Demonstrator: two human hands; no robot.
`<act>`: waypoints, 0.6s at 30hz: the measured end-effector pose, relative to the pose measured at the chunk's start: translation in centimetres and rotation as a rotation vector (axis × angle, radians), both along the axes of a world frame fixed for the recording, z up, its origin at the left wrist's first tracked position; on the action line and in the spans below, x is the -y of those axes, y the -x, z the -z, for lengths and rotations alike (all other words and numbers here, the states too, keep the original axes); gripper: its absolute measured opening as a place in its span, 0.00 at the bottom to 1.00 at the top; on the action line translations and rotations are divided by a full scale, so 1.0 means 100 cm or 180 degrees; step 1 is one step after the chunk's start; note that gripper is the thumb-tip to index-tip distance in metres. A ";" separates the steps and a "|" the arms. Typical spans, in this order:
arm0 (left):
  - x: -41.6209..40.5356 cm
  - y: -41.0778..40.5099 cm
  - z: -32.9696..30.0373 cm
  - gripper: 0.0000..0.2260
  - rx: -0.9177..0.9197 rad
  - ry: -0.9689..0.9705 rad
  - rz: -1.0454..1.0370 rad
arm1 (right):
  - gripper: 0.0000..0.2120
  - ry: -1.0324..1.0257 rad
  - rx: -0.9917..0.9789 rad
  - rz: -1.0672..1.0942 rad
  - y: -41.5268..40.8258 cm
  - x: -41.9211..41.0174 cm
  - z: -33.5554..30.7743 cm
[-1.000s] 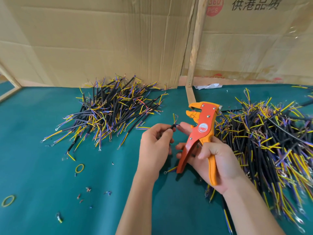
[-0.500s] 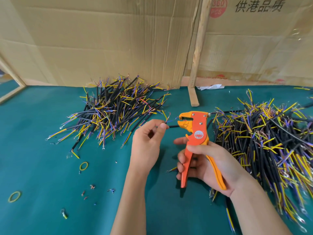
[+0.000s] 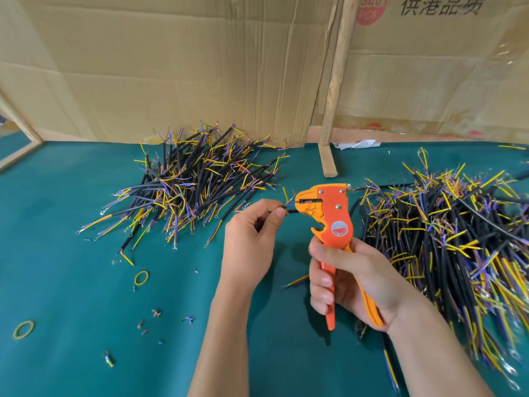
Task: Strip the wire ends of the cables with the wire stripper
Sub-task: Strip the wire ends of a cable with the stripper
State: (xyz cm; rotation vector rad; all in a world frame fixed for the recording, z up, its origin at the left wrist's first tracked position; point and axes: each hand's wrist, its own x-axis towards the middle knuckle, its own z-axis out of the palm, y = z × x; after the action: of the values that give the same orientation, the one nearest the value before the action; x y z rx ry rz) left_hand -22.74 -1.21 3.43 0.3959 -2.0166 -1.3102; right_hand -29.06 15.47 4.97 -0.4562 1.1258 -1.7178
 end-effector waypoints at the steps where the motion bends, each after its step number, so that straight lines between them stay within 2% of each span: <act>1: 0.000 0.000 0.000 0.07 -0.0013 -0.0006 -0.0004 | 0.15 -0.0010 0.0004 0.0049 -0.002 0.002 0.000; 5: -0.003 0.004 -0.001 0.06 -0.0063 -0.0148 -0.0080 | 0.25 -0.0114 -0.0155 0.0628 -0.011 0.016 0.001; 7: -0.006 0.005 0.000 0.05 -0.0030 -0.0211 -0.0110 | 0.24 -0.0102 -0.0153 0.0797 -0.012 0.019 0.001; 11: -0.003 0.005 0.002 0.04 -0.0078 -0.0321 -0.0198 | 0.11 0.0289 0.0268 0.0529 -0.006 0.010 -0.001; 13: -0.002 0.005 0.002 0.04 -0.0162 -0.0415 -0.0218 | 0.07 0.0397 0.0265 0.0351 -0.002 0.005 -0.001; 18: 0.002 0.004 0.003 0.09 -0.0250 -0.0584 -0.0335 | 0.12 0.0244 0.0153 0.0096 0.004 0.000 0.001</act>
State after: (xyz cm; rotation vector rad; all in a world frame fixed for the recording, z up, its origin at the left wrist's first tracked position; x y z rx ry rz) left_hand -23.19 -1.38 3.14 0.5198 -1.7926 -1.4270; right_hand -29.43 15.47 4.88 -0.4447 1.0401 -1.7938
